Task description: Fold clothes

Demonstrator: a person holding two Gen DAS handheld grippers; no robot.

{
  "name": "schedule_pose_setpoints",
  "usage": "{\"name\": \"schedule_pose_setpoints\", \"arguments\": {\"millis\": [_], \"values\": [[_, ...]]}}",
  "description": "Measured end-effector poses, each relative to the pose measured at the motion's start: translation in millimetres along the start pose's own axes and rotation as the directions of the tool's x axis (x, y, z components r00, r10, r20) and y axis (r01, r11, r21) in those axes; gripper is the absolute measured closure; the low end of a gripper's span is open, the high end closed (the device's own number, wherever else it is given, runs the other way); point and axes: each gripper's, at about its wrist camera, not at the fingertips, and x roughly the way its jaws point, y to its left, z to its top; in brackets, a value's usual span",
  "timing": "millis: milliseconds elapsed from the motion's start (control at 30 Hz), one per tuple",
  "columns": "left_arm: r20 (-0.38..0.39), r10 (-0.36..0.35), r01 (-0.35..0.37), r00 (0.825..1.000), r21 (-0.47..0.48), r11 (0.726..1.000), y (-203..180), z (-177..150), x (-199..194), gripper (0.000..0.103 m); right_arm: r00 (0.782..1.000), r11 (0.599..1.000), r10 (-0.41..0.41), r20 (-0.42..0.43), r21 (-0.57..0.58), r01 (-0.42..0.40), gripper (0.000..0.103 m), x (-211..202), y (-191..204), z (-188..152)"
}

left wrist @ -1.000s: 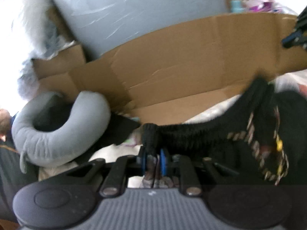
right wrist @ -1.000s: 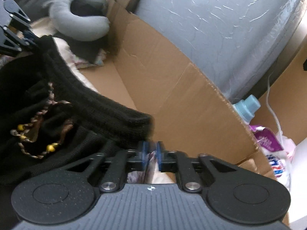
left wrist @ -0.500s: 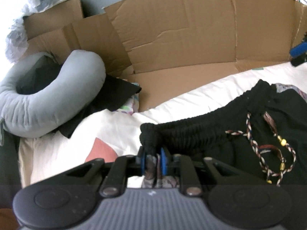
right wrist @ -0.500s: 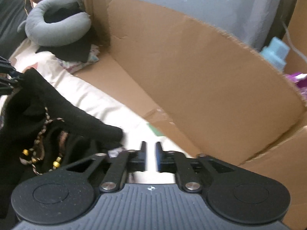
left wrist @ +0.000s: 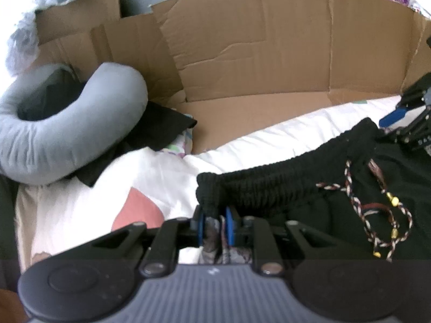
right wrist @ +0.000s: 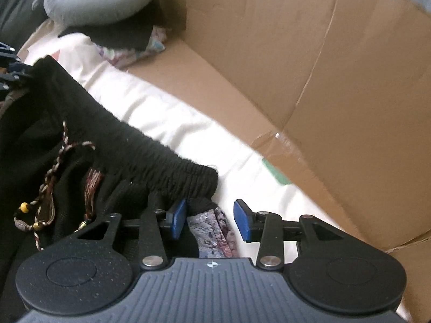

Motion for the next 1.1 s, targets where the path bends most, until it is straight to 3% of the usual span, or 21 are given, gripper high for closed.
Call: {"name": "schedule_pose_setpoints", "arguments": {"millis": [67, 167, 267, 333, 400, 467, 600, 667, 733, 800, 967, 1100], "values": [[-0.007, 0.003, -0.003, 1.000, 0.007, 1.000, -1, -2, 1, 0.085, 1.000, 1.000, -0.001, -0.009, 0.008, 0.001, 0.053, 5, 0, -1], [-0.015, 0.005, -0.005, 1.000, 0.003, 1.000, -2, -4, 3, 0.085, 0.999, 0.999, -0.033, -0.005, 0.005, 0.033, 0.034, 9, -1, -1], [-0.024, 0.013, -0.013, 1.000, 0.003, 1.000, -5, -6, 6, 0.085, 1.000, 0.999, -0.004, -0.003, 0.034, 0.004, 0.033, 11, -8, -3], [-0.026, 0.016, -0.016, 1.000, 0.003, 1.000, -5, -7, 7, 0.085, 0.999, 0.999, 0.038, 0.007, 0.020, -0.038, 0.055, 8, -7, -4], [-0.030, 0.018, -0.018, 0.999, 0.000, 1.000, -6, -7, 9, 0.085, 0.998, 0.998, 0.059, 0.012, -0.029, -0.058, 0.066, 6, 0, -5], [-0.035, 0.020, -0.020, 0.999, -0.001, 1.000, -6, -7, 9, 0.085, 0.998, 0.997, 0.055, 0.005, -0.049, -0.055, 0.067, 7, 5, -3], [-0.041, 0.022, -0.022, 0.999, -0.004, 1.000, -8, -7, 10, 0.085, 0.997, 0.996, 0.077, -0.016, 0.045, -0.077, 0.067, 9, -2, -1], [-0.039, 0.024, -0.024, 0.999, -0.004, 1.000, -9, -6, 10, 0.086, 0.997, 0.997, 0.080, -0.022, 0.017, -0.079, 0.069, 8, 1, -2], [-0.029, 0.029, -0.029, 0.999, -0.001, 1.000, -10, -5, 10, 0.086, 0.996, 0.996, 0.078, -0.031, -0.038, -0.079, 0.083, 6, 6, -2], [-0.018, 0.041, -0.041, 0.999, 0.011, 0.999, -12, -4, 8, 0.087, 0.997, 0.995, 0.074, -0.036, -0.071, -0.076, 0.086, 2, 10, -1], [0.022, 0.056, -0.058, 0.998, 0.080, 0.995, -24, 4, 4, 0.088, 1.000, 0.989, -0.021, 0.017, -0.149, 0.023, 0.090, -21, 10, 0], [0.048, 0.072, -0.076, 0.996, 0.105, 0.991, -32, 18, 7, 0.088, 0.996, 0.987, -0.085, 0.038, -0.137, 0.090, 0.090, -34, -1, 8]]}}
